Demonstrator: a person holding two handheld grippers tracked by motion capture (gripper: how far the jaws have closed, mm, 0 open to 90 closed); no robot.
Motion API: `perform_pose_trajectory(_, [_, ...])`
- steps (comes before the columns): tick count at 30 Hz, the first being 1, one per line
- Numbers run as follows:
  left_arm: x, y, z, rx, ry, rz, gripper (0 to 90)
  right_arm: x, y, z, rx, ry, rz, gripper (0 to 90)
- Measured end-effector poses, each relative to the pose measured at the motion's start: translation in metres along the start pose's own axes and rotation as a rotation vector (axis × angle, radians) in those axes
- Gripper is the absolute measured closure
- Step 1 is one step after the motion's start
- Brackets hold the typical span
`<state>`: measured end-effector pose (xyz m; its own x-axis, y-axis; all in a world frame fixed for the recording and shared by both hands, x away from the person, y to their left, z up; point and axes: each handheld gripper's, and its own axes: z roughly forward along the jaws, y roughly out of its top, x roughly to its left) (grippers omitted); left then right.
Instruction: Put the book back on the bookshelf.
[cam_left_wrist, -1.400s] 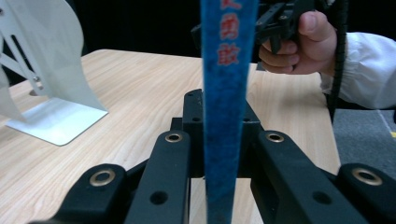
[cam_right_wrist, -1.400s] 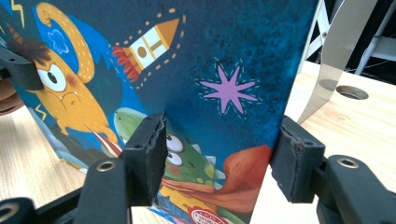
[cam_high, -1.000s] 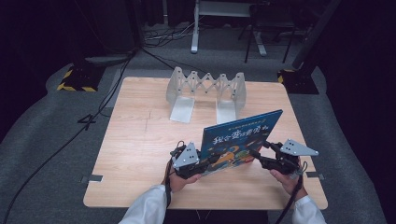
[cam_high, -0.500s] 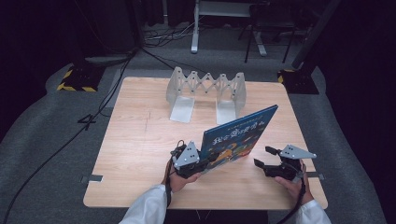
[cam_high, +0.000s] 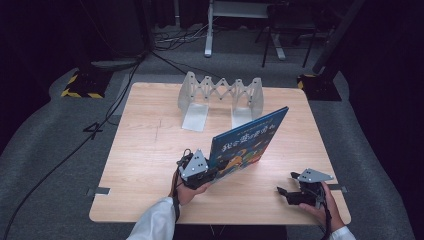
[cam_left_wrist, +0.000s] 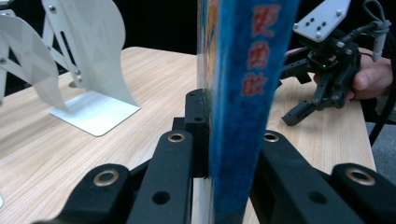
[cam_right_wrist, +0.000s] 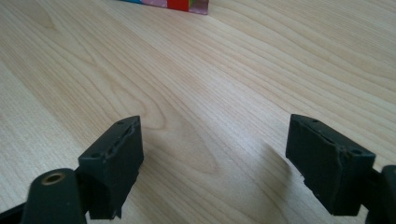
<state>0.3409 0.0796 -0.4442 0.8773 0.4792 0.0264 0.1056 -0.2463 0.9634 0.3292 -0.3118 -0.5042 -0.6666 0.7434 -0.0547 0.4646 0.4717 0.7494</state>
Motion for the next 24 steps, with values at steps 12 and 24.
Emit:
perform_pose_trajectory(12, [0.008, 0.003, -0.008, 0.016, 0.01, 0.01, 83.0, -0.003, 0.0, 0.0, 0.007, 0.017, 0.027, 19.7])
perform_pose_trajectory(24, [0.016, 0.01, -0.018, -0.005, 0.082, 0.009, 83.1, -0.004, 0.0, 0.001, 0.015, 0.023, 0.04, 19.5])
